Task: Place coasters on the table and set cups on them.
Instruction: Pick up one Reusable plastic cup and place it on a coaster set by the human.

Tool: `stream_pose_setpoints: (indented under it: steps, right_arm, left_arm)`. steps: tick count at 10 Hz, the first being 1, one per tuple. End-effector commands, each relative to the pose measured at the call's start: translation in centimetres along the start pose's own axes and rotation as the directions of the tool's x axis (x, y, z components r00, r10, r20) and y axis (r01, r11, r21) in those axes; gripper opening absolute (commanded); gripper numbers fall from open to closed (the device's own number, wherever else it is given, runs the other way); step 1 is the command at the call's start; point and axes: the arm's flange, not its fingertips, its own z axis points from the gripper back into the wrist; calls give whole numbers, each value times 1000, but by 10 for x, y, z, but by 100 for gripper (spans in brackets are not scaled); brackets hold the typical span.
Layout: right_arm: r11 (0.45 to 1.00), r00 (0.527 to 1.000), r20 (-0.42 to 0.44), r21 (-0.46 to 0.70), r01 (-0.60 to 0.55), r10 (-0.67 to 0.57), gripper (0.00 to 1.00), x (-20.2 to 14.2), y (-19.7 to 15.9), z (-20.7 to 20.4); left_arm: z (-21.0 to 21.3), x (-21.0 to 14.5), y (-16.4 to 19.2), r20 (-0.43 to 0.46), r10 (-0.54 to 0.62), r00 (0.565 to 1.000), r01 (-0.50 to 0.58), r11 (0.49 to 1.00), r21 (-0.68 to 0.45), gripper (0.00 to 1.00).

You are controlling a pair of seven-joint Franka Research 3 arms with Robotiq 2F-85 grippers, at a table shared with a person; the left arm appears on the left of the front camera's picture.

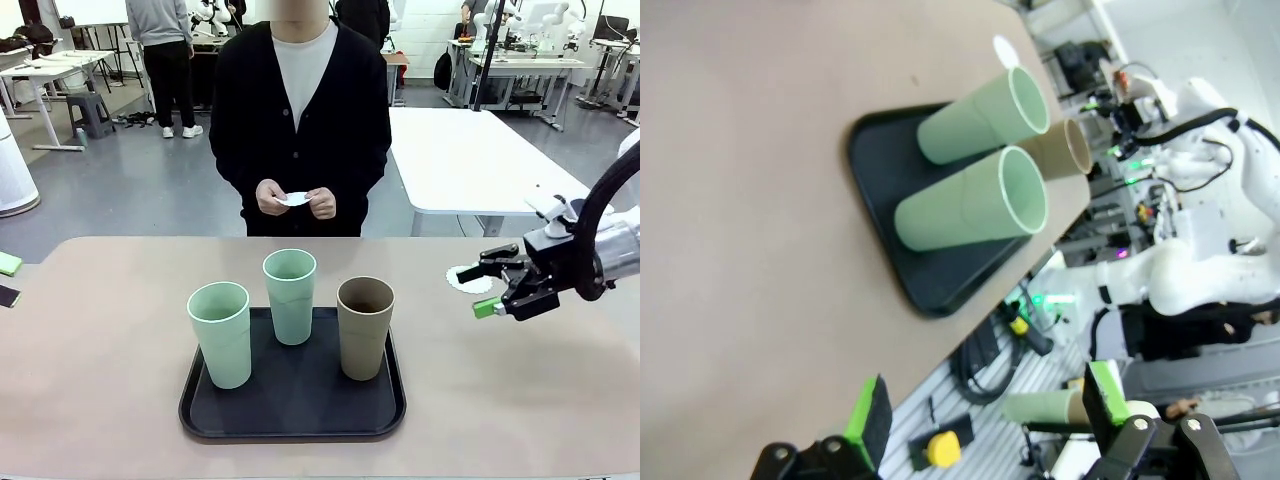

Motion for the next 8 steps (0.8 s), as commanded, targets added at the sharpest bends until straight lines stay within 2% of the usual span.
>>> stream_pose_setpoints:
  steps: [1, 3, 4, 8]
  right_arm:
    - [1000, 1000, 11, 14, -21, 21, 100, -5, -17, -11]
    - [999, 998, -59, 5, -35, 35, 100, -9, -17, -18]
    - [999, 1000, -17, 29, 14, -13, 100, -10, -10, -13]
    - [1000, 1000, -28, 29, 10, -9, 100, -11, -14, -14]
  left_arm:
    - [-1, 2, -1, 6, -7, 1000, 7, 1000, -12, 100]
    - [-1, 2, -1, 6, -7, 1000, 7, 1000, -12, 100]
    - [-1, 2, -1, 6, -7, 1000, 7, 1000, -12, 100]
    - [-1, 2, -1, 6, -7, 1000, 7, 1000, -12, 100]
